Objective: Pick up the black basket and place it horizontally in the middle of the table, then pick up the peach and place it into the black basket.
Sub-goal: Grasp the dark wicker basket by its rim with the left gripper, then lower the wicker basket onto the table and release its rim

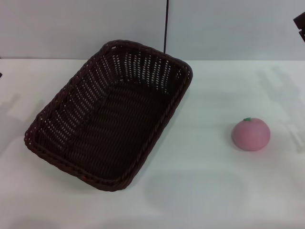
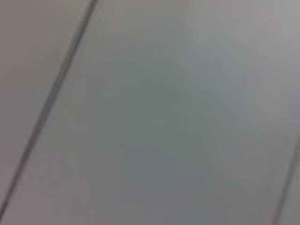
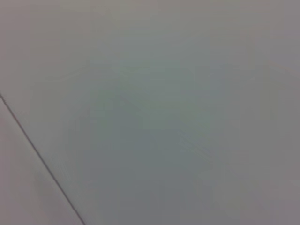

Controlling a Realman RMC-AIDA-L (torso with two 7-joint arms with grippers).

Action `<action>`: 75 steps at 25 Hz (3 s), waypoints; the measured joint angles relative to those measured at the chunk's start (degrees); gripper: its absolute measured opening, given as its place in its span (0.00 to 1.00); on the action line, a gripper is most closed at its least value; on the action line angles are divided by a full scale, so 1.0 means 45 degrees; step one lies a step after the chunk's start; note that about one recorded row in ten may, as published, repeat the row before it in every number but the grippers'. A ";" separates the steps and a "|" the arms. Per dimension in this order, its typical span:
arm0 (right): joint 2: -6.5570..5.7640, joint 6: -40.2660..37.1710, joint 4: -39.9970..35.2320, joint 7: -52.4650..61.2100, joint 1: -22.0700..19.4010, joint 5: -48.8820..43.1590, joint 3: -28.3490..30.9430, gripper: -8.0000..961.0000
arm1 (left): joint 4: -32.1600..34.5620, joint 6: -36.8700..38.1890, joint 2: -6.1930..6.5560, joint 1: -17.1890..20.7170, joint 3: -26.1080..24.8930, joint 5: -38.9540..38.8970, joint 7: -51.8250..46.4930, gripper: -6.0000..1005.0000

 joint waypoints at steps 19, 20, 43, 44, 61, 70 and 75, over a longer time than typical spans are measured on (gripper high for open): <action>-0.0027 -0.0978 0.0030 0.0490 -0.0218 0.0068 0.0211 0.80 | 1.2566 -0.0096 -0.0143 -0.1832 -0.0239 1.2444 -1.1591 0.76; -0.0028 -0.1019 0.0031 0.0493 -0.0248 0.0069 0.0226 0.80 | 1.2745 -0.0014 -0.0199 -0.1997 -0.0218 1.2841 -1.1838 0.76; -0.0066 -0.0638 0.0100 0.0400 -0.0338 0.0068 0.0545 0.80 | 1.1962 -0.0864 -0.0765 -0.4132 0.2675 1.7439 -1.4316 0.74; -0.0066 -0.0638 0.0100 0.0400 -0.0338 0.0068 0.0545 0.80 | 1.1962 -0.0864 -0.0765 -0.4132 0.2675 1.7439 -1.4316 0.74; -0.0113 -0.0151 0.0014 0.0239 -0.0304 0.0088 0.1019 0.80 | 1.1320 -0.0767 -0.0764 -0.4692 0.2855 1.8131 -1.4616 0.73; -0.0132 0.0362 -0.0042 0.0075 -0.0292 0.0088 0.1655 0.80 | 1.1800 -0.0784 -0.0752 -0.5047 0.3222 1.9371 -1.4559 0.41; -0.0142 0.0399 -0.0150 0.0060 -0.0253 0.0088 0.1813 0.80 | 1.2518 -0.1134 -0.0778 -0.5277 0.3685 1.9854 -1.3190 0.24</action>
